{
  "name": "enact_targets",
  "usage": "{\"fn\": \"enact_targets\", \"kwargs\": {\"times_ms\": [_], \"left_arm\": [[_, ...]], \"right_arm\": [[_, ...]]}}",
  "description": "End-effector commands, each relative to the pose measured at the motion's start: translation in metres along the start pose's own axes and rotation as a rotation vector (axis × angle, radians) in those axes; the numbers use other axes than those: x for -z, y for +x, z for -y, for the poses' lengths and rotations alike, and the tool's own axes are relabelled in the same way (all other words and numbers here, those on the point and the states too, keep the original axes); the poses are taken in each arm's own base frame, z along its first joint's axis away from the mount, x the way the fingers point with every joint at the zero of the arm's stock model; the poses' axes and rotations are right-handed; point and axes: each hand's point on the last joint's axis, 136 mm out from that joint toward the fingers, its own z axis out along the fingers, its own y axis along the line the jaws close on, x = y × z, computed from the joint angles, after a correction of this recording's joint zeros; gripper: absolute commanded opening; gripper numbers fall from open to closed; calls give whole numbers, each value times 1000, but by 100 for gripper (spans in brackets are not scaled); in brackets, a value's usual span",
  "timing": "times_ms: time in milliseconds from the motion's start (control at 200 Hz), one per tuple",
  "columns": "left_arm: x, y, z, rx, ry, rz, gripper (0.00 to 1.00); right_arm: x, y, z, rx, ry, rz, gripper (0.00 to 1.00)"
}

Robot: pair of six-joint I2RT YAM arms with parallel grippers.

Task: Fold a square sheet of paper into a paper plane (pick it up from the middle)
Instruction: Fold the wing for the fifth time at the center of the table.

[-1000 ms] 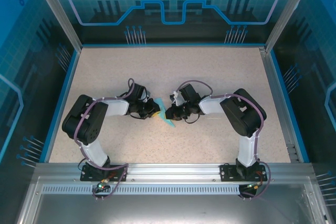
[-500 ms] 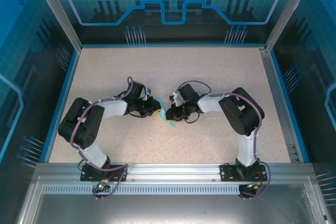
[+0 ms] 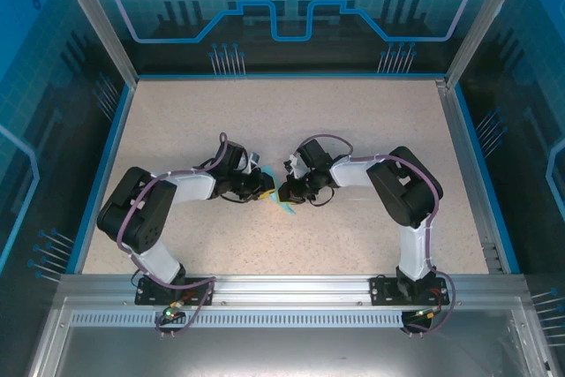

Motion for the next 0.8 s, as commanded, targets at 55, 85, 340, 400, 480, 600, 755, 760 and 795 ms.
{"fn": "enact_targets", "kwargs": {"times_ms": [55,85,340,400,480,600,755,760,795], "left_arm": [[2,10,-4,-42,8,-14,18],[2,9,-4,-43,8,-13,18],[-3,1,-7,-44,-16,5,17],[-4,-1,-7,-42,-19,5,16],[-5,-4,-6,-41,-19,15,16],[-5,-7,-5,-45,-20,29,15],[-5,-12,-3,-43,-19,45,15],[-5,-12,-3,-43,-21,45,14],[-6,-13,-4,-38,-27,44,14]], "right_arm": [[-10,15,42,-83,155,-36,7],[-10,14,42,-82,155,-35,7],[-12,15,44,-87,154,-39,7],[-12,16,44,-85,153,-40,7],[-13,16,45,-85,152,-43,7],[-13,17,46,-83,154,-46,7],[-14,17,46,-83,153,-47,7],[-14,17,46,-83,153,-48,6],[-14,17,46,-83,154,-48,6]]}}
